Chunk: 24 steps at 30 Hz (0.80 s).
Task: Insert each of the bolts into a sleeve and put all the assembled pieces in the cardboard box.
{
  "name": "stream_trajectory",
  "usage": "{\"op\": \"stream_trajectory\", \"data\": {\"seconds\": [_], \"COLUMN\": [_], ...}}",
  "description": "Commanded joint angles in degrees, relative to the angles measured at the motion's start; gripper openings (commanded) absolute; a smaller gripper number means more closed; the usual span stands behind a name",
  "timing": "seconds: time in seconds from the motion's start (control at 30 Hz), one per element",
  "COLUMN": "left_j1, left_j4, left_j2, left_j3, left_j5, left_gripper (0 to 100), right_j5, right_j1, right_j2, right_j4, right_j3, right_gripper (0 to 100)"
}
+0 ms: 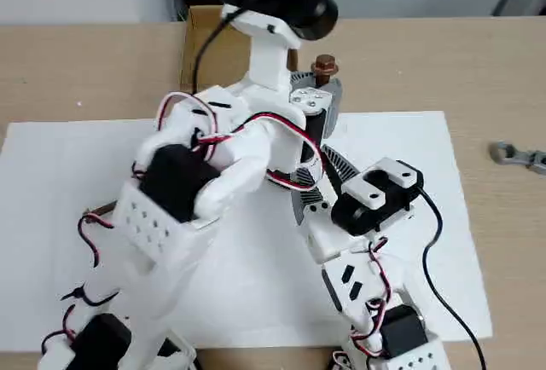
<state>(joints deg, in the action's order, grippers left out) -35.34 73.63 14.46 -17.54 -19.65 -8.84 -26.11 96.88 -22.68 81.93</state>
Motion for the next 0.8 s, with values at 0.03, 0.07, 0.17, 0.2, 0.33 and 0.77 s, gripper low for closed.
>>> {"op": "stream_trajectory", "data": {"seconds": [0.03, 0.07, 0.17, 0.2, 0.33, 0.77], "left_j1": [0.4, 0.6, 0.7, 0.7, 0.7, 1.8], "left_j4": [-2.8, -3.2, -3.6, -3.7, -3.7, -3.3], "left_j2": [1.7, 1.7, 1.7, 1.7, 1.8, 1.8], "left_j3": [0.9, 1.2, 2.2, 2.4, 2.9, 2.9], "left_j5": [-0.1, 0.0, 0.0, 0.0, 0.1, 1.9], "left_gripper": [0, 0, 0, 0, 0, 0], "right_j5": [-0.6, -0.6, -0.6, -0.6, -0.6, -0.6], "right_j1": [0.5, 0.5, 0.5, 0.5, 0.5, 0.5], "right_j2": [0.7, 0.7, 0.7, 0.7, 0.7, 0.7], "right_j4": [1.2, 1.2, 1.1, 1.1, 1.1, 1.1], "right_j3": [-0.9, -0.9, -0.8, -0.8, -0.8, -0.9], "right_gripper": [0.6, 0.6, 0.6, 0.6, 0.6, 0.6]}}
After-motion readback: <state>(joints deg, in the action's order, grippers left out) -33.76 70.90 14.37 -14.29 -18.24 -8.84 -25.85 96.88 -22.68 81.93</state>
